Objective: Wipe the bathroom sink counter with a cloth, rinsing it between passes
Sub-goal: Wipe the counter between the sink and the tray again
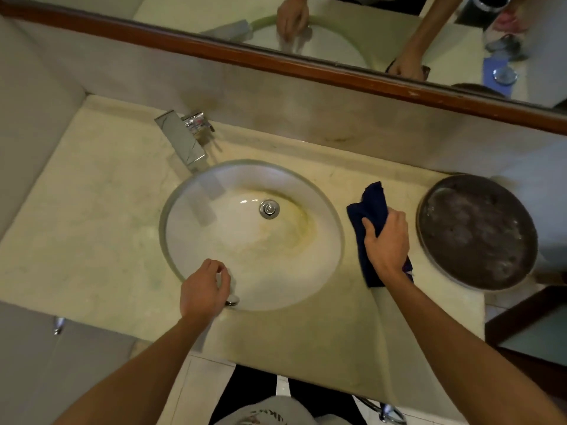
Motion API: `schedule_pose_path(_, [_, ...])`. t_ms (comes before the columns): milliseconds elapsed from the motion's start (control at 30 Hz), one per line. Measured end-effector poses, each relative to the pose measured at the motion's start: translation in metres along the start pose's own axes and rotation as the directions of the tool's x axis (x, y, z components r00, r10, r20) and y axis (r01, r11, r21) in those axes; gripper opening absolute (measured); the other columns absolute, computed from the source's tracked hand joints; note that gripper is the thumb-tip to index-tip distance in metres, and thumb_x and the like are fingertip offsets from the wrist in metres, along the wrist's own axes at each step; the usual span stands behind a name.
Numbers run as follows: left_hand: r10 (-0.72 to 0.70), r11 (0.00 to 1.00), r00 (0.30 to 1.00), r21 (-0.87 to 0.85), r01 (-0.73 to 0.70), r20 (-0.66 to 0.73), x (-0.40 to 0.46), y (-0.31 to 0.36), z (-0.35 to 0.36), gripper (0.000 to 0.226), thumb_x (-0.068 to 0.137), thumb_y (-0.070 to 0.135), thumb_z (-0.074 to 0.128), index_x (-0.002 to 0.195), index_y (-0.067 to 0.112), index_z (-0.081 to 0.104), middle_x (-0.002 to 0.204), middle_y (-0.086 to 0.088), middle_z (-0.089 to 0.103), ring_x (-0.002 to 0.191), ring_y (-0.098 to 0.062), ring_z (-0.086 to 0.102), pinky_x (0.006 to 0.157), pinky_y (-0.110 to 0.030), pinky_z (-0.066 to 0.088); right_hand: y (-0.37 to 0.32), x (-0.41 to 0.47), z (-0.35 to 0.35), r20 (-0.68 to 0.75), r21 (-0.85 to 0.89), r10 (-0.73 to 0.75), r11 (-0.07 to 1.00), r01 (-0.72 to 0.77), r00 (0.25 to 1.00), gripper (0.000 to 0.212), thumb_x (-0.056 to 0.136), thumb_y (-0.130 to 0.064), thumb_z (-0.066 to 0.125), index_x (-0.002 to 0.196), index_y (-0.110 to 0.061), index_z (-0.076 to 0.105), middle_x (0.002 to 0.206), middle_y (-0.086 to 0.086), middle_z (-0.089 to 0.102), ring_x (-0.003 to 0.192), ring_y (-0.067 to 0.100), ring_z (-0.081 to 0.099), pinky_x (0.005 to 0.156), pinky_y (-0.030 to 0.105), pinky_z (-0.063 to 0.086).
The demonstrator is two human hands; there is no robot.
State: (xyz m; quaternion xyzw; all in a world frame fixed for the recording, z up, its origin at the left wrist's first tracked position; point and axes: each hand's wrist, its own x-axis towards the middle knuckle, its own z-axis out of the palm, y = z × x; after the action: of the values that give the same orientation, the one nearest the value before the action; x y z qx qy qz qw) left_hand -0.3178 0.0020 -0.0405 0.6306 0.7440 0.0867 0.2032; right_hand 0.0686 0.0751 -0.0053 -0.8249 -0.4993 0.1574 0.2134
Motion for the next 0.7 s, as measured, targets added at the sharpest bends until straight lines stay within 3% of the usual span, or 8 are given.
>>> schedule_pose_path(133, [-0.002,1.000,1.000,-0.026,0.002,0.003,-0.002,0.001,-0.002,0.015,0.100,0.025,0.053,0.089,0.021,0.062,0.085,0.007,0.061,0.061,-0.018,0.060,0.057,-0.035,0.050,-0.027,0.023,0.031,-0.023,-0.133,-0.123,0.984,0.119,0.992,0.044,0.100,-0.040,0.056,0.129,-0.007,0.053,0.114,0.015,0.054,0.104,0.034,0.051,0.089,0.045,0.045])
schedule_pose_path(333, [0.031,0.999,0.998,0.011,-0.032,0.047,0.001,-0.005,0.001,0.028,0.096,0.037,0.036,0.086,0.023,0.059,0.081,0.007,0.057,0.057,-0.018,0.057,0.054,-0.033,0.047,-0.102,0.071,0.083,-0.010,-0.182,-0.348,0.923,0.341,0.937,0.043,0.099,-0.047,0.058,0.112,-0.005,0.059,0.102,0.014,0.055,0.092,0.032,0.052,0.078,0.043,0.044])
schedule_pose_path(567, [0.020,1.000,0.998,0.016,-0.021,0.063,0.001,-0.007,0.005,0.028,0.097,0.035,0.038,0.085,0.022,0.060,0.079,0.008,0.056,0.055,-0.014,0.053,0.054,-0.036,0.050,-0.232,0.091,0.165,0.116,-0.145,-0.615,0.767,0.625,0.780,0.047,0.098,-0.052,0.053,0.118,-0.010,0.062,0.106,0.014,0.059,0.097,0.032,0.055,0.082,0.044,0.046])
schedule_pose_path(700, [0.005,1.000,0.998,0.005,-0.005,0.061,0.003,-0.010,0.007,0.024,0.098,0.032,0.042,0.086,0.021,0.060,0.080,0.007,0.056,0.057,-0.014,0.054,0.057,-0.037,0.052,-0.302,0.075,0.195,0.245,-0.092,-0.694,0.678,0.729,0.677,0.044,0.095,-0.033,0.056,0.131,-0.009,0.057,0.120,0.013,0.056,0.107,0.030,0.053,0.090,0.039,0.042])
